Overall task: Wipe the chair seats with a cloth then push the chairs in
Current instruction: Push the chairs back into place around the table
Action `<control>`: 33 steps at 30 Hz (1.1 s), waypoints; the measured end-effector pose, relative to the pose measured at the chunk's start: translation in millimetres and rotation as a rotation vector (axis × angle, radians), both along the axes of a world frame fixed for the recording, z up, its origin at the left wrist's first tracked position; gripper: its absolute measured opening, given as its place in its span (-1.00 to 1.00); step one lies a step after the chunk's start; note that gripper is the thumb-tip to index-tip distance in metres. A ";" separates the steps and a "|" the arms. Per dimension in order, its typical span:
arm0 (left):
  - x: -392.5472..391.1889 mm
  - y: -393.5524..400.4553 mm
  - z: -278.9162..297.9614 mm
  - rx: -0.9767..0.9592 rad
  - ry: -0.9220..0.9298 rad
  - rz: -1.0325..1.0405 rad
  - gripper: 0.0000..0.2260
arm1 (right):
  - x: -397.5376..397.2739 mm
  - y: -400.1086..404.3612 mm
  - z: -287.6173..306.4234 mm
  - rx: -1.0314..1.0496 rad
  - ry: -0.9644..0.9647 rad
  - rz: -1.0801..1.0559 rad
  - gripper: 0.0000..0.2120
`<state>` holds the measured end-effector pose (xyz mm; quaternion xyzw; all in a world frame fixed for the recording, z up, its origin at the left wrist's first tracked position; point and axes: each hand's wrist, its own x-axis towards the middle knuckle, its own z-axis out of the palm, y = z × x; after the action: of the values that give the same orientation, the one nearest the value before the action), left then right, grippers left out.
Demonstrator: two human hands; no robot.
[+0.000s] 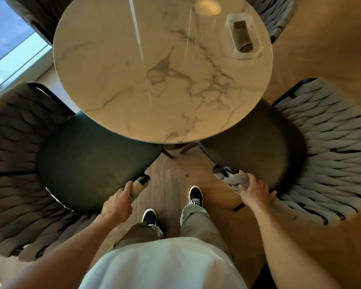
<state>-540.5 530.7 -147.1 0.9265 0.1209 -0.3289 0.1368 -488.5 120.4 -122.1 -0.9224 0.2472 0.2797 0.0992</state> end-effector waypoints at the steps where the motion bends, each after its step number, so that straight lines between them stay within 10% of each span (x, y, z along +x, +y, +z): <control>1: -0.4 -0.7 1.2 0.003 0.000 0.001 -0.36 | 1.1 0.7 -0.3 -0.004 0.004 0.010 -0.50; 33: -27.7 2.1 13.1 -0.023 -0.021 0.010 -0.41 | -36.2 20.9 -2.3 -0.041 -0.074 0.066 -0.61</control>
<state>-568.3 532.8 -134.0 0.9277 0.1204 -0.3198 0.1503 -524.7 141.3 -124.4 -0.9416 0.2186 0.2432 0.0802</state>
